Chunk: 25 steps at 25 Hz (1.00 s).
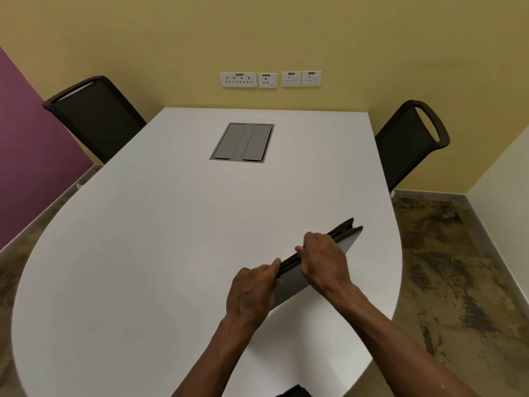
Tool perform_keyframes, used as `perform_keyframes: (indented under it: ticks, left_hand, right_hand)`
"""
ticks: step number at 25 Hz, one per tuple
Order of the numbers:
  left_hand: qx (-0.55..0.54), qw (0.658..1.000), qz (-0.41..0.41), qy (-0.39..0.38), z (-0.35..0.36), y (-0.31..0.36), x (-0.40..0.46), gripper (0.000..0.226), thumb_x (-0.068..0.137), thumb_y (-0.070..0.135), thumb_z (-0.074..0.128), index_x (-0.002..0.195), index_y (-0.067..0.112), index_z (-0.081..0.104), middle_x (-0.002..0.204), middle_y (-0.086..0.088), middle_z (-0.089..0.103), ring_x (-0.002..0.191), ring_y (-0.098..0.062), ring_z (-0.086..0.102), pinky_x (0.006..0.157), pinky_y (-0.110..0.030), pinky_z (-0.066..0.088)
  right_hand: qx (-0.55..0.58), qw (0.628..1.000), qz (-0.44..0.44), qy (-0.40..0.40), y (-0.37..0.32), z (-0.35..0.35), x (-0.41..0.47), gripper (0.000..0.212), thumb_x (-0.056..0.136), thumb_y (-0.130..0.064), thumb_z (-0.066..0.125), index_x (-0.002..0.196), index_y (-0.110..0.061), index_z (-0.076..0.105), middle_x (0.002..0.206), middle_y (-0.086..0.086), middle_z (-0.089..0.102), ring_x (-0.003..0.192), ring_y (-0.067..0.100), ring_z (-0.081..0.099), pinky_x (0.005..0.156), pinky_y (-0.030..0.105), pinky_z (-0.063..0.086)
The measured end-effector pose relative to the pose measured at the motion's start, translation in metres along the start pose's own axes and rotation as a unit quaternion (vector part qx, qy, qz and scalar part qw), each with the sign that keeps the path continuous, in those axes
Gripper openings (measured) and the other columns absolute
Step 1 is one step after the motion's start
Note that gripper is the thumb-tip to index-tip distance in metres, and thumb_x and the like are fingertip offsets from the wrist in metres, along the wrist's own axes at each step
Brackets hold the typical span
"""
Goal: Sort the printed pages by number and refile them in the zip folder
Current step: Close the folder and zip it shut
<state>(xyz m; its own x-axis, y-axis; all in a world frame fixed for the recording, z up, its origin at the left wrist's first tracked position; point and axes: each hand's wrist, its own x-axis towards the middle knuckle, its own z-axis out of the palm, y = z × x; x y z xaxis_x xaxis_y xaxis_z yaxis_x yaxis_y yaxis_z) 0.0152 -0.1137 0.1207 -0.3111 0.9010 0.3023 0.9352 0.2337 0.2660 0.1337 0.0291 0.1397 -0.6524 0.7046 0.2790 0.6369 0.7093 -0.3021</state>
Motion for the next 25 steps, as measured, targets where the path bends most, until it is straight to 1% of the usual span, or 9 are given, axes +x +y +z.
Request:
perform_keyframes:
  ticks: [4, 8, 10, 12, 14, 16, 18, 21, 25]
  left_hand:
    - [0.011, 0.999, 0.033, 0.013, 0.001, -0.017, -0.012, 0.034, 0.085, 0.025, 0.074, 0.117, 0.021, 0.064, 0.075, 0.008, 0.070, 0.049, -0.020, 0.056, 0.055, -0.024, 0.035]
    - [0.005, 0.999, 0.035, 0.005, 0.002, -0.028, -0.025, 0.033, 0.086, 0.027, 0.072, 0.118, 0.023, 0.061, 0.078, 0.010, 0.070, 0.050, -0.019, 0.055, 0.054, -0.027, 0.043]
    - [0.001, 1.000, 0.014, -0.004, 0.004, -0.033, -0.027, 0.034, 0.086, 0.027, 0.071, 0.118, 0.024, 0.060, 0.082, 0.009, 0.071, 0.053, -0.020, 0.057, 0.055, -0.029, 0.046]
    - [-0.022, 0.999, -0.026, -0.031, 0.003, -0.035, -0.024, 0.037, 0.085, 0.025, 0.070, 0.121, 0.023, 0.059, 0.092, 0.006, 0.072, 0.064, -0.023, 0.064, 0.059, -0.032, 0.052]
    - [-0.028, 0.998, -0.033, -0.046, 0.003, -0.029, -0.014, 0.045, 0.087, 0.026, 0.066, 0.130, 0.018, 0.057, 0.107, 0.001, 0.070, 0.082, -0.026, 0.067, 0.071, -0.037, 0.055]
    - [-0.024, 0.997, -0.029, -0.068, 0.008, -0.013, 0.002, 0.058, 0.090, 0.040, 0.061, 0.142, 0.016, 0.048, 0.121, 0.000, 0.064, 0.097, -0.026, 0.064, 0.084, -0.039, 0.051]
    - [-0.013, 0.995, -0.036, -0.091, 0.017, 0.006, 0.023, 0.065, 0.092, 0.051, 0.056, 0.147, 0.019, 0.040, 0.124, 0.000, 0.061, 0.103, -0.026, 0.062, 0.087, -0.039, 0.049]
    - [0.008, 0.994, -0.045, -0.101, 0.029, 0.021, 0.048, 0.048, 0.097, 0.050, 0.048, 0.137, 0.022, 0.044, 0.112, -0.002, 0.064, 0.093, -0.028, 0.063, 0.076, -0.038, 0.047]
    - [0.033, 0.995, 0.004, -0.093, 0.034, 0.017, 0.047, 0.029, 0.101, 0.046, 0.043, 0.118, 0.024, 0.050, 0.095, 0.001, 0.066, 0.077, -0.028, 0.062, 0.059, -0.033, 0.035]
  right_hand:
    - [-0.015, 0.997, 0.071, -0.004, 0.041, -0.003, 0.015, 0.024, 0.099, -0.030, 0.055, 0.091, -0.008, 0.058, 0.090, 0.010, 0.064, 0.086, 0.031, 0.058, 0.064, 0.033, 0.035]
    - [-0.009, 0.991, 0.131, 0.001, 0.064, -0.006, 0.022, 0.023, 0.100, -0.030, 0.054, 0.095, -0.008, 0.058, 0.094, 0.010, 0.062, 0.084, 0.030, 0.058, 0.065, 0.034, 0.040]
    - [0.001, 0.991, 0.137, -0.008, 0.063, -0.004, 0.021, 0.023, 0.100, -0.029, 0.052, 0.096, -0.008, 0.057, 0.096, 0.010, 0.061, 0.082, 0.031, 0.058, 0.066, 0.035, 0.041]
    - [0.006, 0.992, 0.123, -0.019, 0.059, -0.001, 0.019, 0.022, 0.101, -0.028, 0.050, 0.096, -0.007, 0.054, 0.095, 0.011, 0.061, 0.080, 0.033, 0.058, 0.066, 0.034, 0.036]
    - [-0.009, 0.993, 0.113, -0.036, 0.057, -0.003, 0.021, 0.023, 0.102, -0.031, 0.047, 0.098, -0.008, 0.053, 0.095, 0.012, 0.062, 0.081, 0.035, 0.059, 0.066, 0.034, 0.034]
    - [-0.034, 0.992, 0.108, -0.054, 0.055, -0.005, 0.025, 0.026, 0.103, -0.035, 0.046, 0.101, -0.010, 0.054, 0.099, 0.010, 0.063, 0.086, 0.034, 0.060, 0.068, 0.034, 0.034]
    - [-0.047, 0.992, 0.104, -0.061, 0.050, -0.006, 0.026, 0.028, 0.102, -0.038, 0.047, 0.102, -0.012, 0.057, 0.100, 0.008, 0.064, 0.088, 0.033, 0.062, 0.068, 0.034, 0.036]
    - [-0.034, 0.993, 0.100, -0.055, 0.048, -0.008, 0.023, 0.029, 0.098, -0.044, 0.054, 0.096, -0.017, 0.062, 0.095, 0.003, 0.063, 0.084, 0.027, 0.061, 0.065, 0.031, 0.037]
    - [-0.010, 0.992, 0.119, -0.033, 0.056, -0.014, 0.019, 0.025, 0.095, -0.040, 0.061, 0.086, -0.016, 0.065, 0.088, 0.002, 0.065, 0.082, 0.026, 0.061, 0.063, 0.031, 0.036]
